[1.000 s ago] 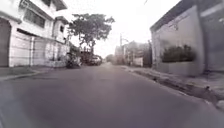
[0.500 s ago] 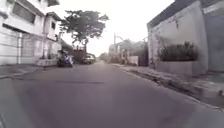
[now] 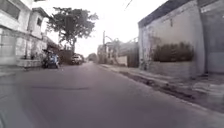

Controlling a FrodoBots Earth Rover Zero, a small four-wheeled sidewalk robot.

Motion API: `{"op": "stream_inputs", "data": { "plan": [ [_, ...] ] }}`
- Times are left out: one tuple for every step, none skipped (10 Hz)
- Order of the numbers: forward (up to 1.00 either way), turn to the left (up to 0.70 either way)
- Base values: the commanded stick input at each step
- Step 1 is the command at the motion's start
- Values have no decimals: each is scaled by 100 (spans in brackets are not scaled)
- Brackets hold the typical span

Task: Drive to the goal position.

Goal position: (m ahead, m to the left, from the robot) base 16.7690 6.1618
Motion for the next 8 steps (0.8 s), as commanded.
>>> {"op": "stream_inputs", "data": {
  "plan": [
    [100, 0],
    [100, 0],
    [100, 0],
    [100, 0],
    [100, 0],
    [100, 0],
    [100, 0],
    [100, 0]
  ]
}}
